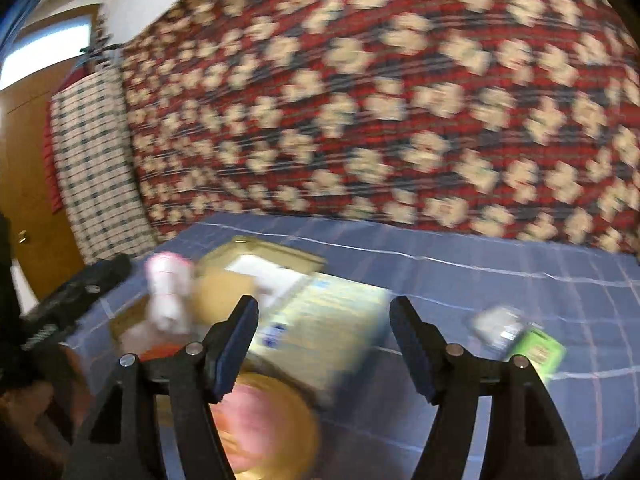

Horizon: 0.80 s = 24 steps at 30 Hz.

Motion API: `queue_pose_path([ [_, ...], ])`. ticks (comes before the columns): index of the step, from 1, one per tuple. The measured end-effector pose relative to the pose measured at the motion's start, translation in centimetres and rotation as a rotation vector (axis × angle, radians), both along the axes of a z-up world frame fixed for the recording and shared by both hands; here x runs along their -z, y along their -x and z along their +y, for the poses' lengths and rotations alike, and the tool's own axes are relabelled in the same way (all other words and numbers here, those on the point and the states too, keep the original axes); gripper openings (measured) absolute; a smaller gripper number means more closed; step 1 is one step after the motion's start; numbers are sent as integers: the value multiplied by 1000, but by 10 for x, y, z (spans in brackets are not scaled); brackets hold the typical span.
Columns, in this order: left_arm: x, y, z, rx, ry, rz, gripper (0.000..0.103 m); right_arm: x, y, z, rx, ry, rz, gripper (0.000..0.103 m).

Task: Organize soft objects
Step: 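Grasp the green tissue pack with the right gripper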

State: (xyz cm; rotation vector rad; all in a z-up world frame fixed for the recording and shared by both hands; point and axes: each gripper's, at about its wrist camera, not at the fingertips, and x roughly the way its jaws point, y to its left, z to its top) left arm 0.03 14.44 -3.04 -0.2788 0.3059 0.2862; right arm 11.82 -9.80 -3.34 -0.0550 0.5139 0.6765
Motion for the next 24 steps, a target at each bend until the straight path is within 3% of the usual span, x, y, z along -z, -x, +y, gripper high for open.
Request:
queue_pose_path([
  [6,-9,-21,-62,151,-65,11,102,17,-30,-86,308,39,32,70],
  [10,-3,-49,-106,264,-75,75,102,32,-55,-129,445,59,104,70],
  [15,6,-78,-156,357,-112,148,102,49,-81,-139,450,102,194,70],
  [17,12,-94,-171,358,-120,207,102,53,-92,-138,456,86,227,70],
  [24,21,-122,-177,312,-92,251,102,66,-111,-115,405,88,288,70],
])
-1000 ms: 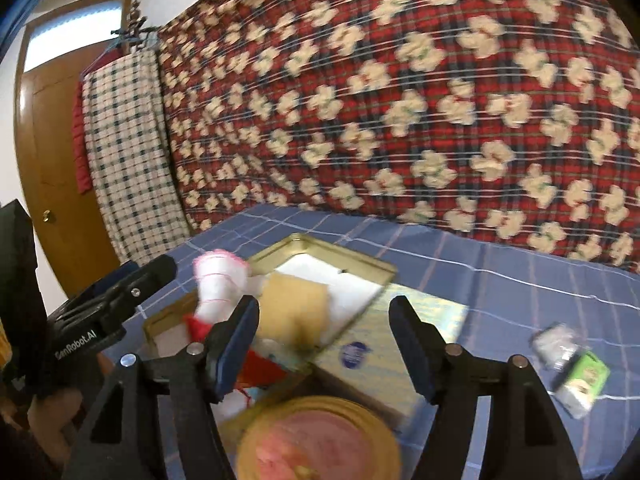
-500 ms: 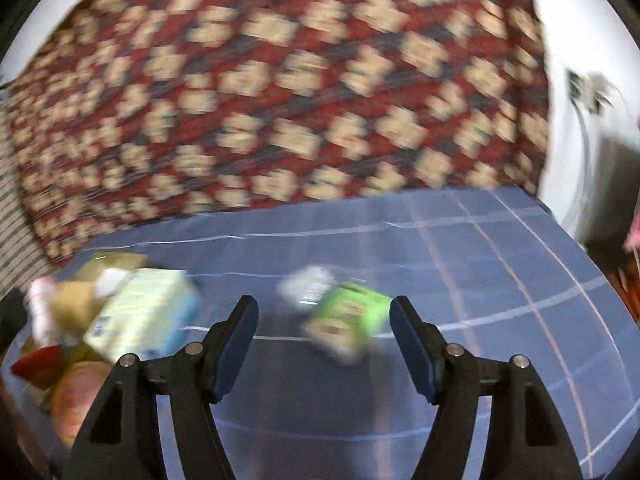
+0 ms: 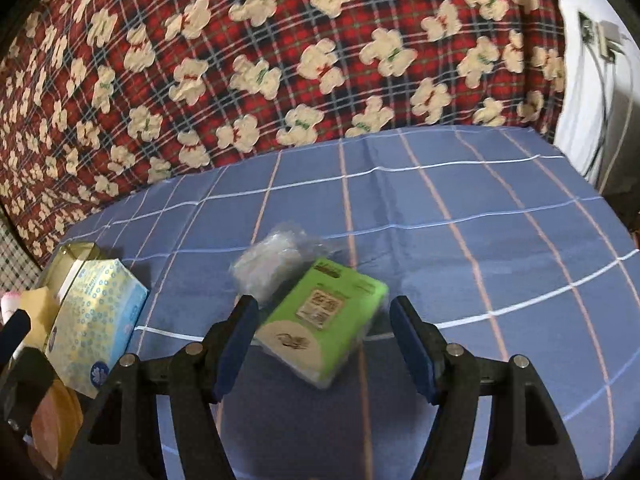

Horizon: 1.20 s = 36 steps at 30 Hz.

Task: Organize soft objects
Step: 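Grasp the green tissue pack with the right gripper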

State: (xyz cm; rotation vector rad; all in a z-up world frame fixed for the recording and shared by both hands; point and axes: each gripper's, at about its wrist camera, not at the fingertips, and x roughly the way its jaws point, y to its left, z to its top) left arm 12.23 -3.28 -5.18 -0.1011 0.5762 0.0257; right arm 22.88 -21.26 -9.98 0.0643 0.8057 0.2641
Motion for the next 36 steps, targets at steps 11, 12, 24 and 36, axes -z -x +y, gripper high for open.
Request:
queue_pose_path([
  [11,3,-12,0,-27,6,13,102,16,-6,2,-39,12,50,62],
  [12,3,-13,-1,-25,6,18,102,15,-6,0,-38,5,49,60],
  [24,21,-55,-45,1,-77,88,102,6,-14,-57,123,-22,1,58],
  [36,54,-126,-96,34,-199,217,100,0,-16,-82,212,-26,-56,59],
])
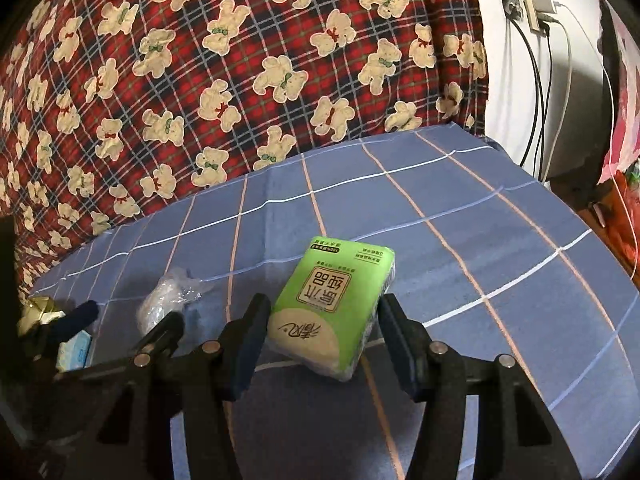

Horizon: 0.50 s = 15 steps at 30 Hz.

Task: Organize soft objects
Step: 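Grasp the green tissue pack with the right gripper, then grasp the clear plastic bag with the left gripper while the right gripper holds the tissue pack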

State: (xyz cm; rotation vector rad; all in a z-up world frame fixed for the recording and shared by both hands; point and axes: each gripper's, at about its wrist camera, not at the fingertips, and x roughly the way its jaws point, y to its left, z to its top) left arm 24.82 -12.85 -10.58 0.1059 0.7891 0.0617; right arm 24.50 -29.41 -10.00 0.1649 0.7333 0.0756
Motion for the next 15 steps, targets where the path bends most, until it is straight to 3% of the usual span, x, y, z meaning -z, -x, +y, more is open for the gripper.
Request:
queue_pose_path([
  [7,13,-26,5,-10,60,57,88,0,3,-2,6,-6,-23,59],
  [8,14,-27,4,-6,60,59,66,0,3,-1,4,-10,-28,59],
  [9,16,-31,4,8,68,76,55,-1,3,-2,4,-10,-30,59],
  [12,21,-35,8,61,159,119,38,-1,3,-3,7,-21,-33,59],
  [15,21,-30,8,73,162,112,34,-1,5,-4,8,-30,-40,59],
])
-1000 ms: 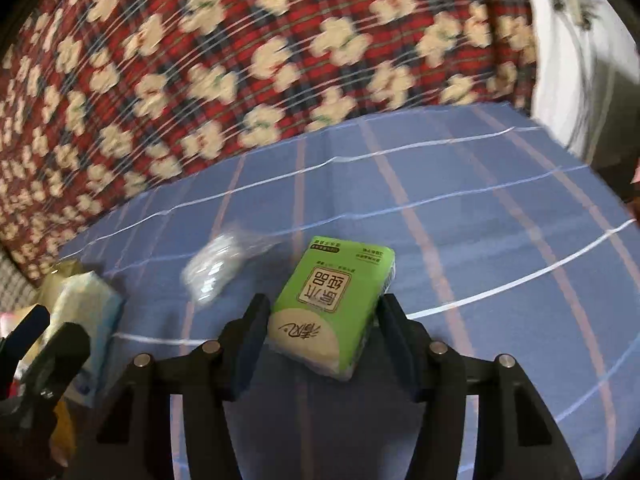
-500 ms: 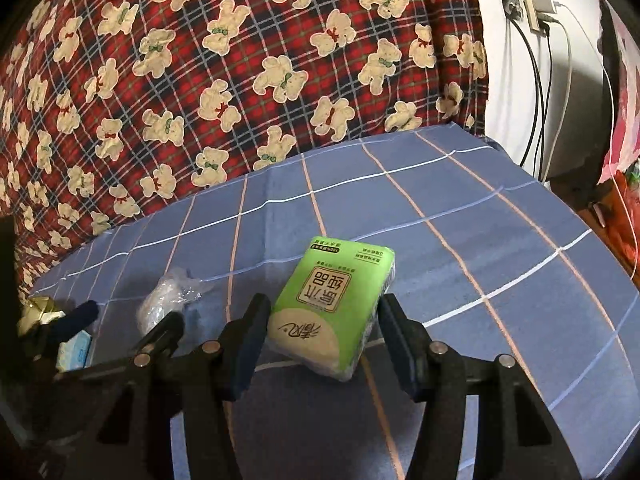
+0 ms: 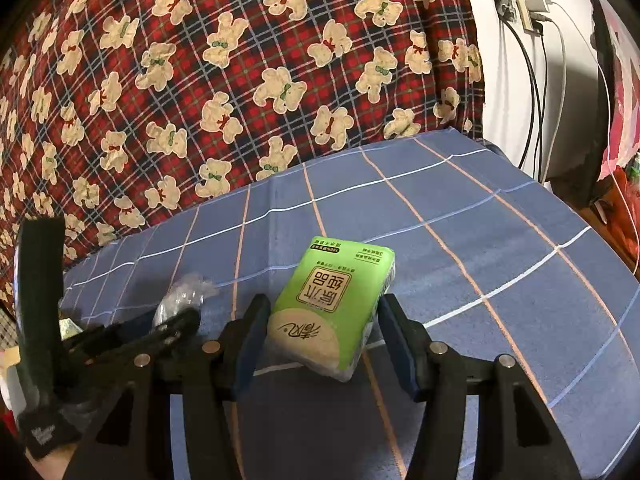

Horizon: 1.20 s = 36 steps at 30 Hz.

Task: Organize soft objects
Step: 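Grasp the clear plastic bag with the left gripper while the right gripper holds the tissue pack, then carry the plastic bag with the left gripper while the right gripper carries the tissue pack toward the tray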

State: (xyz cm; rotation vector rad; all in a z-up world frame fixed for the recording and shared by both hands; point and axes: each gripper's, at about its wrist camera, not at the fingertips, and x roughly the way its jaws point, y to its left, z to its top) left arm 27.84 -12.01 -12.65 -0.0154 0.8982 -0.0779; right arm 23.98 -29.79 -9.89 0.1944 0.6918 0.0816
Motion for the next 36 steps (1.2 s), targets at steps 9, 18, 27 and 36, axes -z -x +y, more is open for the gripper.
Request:
queue_pose_path([
  [9,-6,35,7,0,3,-36,29,-3,2,17,-83,16,-20,59],
  [18,-12,69,23,-5,26,-74,29,-5,10,32,-139,20,-47,59],
  [27,-23,94,36,-49,17,-165,28,-4,13,41,-144,55,-41,59],
  [36,-32,121,47,-66,19,-257,29,-7,32,58,-147,113,-72,59],
])
